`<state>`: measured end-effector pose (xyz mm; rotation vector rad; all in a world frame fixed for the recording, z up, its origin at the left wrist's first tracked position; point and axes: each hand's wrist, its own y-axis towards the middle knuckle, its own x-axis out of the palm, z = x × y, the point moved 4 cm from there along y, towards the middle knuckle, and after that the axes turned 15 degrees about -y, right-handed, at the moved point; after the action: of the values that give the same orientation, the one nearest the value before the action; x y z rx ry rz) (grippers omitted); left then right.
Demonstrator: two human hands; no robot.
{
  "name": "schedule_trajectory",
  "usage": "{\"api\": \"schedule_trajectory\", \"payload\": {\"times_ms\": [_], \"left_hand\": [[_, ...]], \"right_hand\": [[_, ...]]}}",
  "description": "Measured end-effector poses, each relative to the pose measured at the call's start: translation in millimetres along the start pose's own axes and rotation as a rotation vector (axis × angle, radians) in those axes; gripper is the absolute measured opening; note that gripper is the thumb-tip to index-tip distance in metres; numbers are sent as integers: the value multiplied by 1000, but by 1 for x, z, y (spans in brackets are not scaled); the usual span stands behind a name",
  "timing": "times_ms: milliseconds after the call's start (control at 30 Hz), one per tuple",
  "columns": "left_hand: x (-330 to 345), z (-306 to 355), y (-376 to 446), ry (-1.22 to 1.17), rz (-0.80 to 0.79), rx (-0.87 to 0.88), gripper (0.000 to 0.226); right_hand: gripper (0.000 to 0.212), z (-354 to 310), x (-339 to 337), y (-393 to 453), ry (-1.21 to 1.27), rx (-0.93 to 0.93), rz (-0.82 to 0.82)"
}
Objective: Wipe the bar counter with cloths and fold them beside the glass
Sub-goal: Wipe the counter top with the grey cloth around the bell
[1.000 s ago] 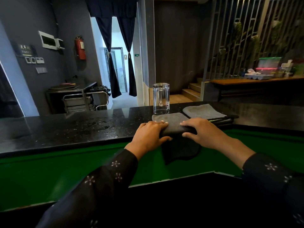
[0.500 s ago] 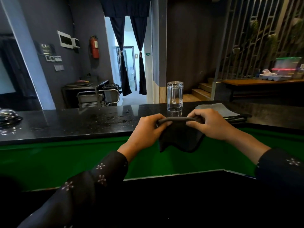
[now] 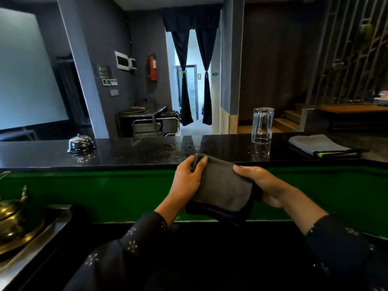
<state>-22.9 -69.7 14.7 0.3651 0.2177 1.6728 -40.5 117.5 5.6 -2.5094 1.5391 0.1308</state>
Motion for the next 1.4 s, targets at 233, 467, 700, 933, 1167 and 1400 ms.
{"api": "schedule_trajectory", "payload": {"times_ms": [233,467,700,933,1167,1400], "left_hand": [[-29,-8,2,208,-12,42,19],[-4,8,28,109,-53,-100,19],[-5,25,47,312,-250,30,39],[-70,-22,65,1248,-333,358,64],[-82,-35,66,1152,-339,351,65],[-142,-19,105,1134,-75,248,68]], "right_hand": [[29,28,49,16,-497,-205,569],[90,25,114,18,-224,-546,359],[24,-5,75,27,330,-147,750],[35,-50,38,26,428,-55,784],[56,-67,38,84,-1177,-284,657],[93,-32,43,107,-1472,-32,282]]}}
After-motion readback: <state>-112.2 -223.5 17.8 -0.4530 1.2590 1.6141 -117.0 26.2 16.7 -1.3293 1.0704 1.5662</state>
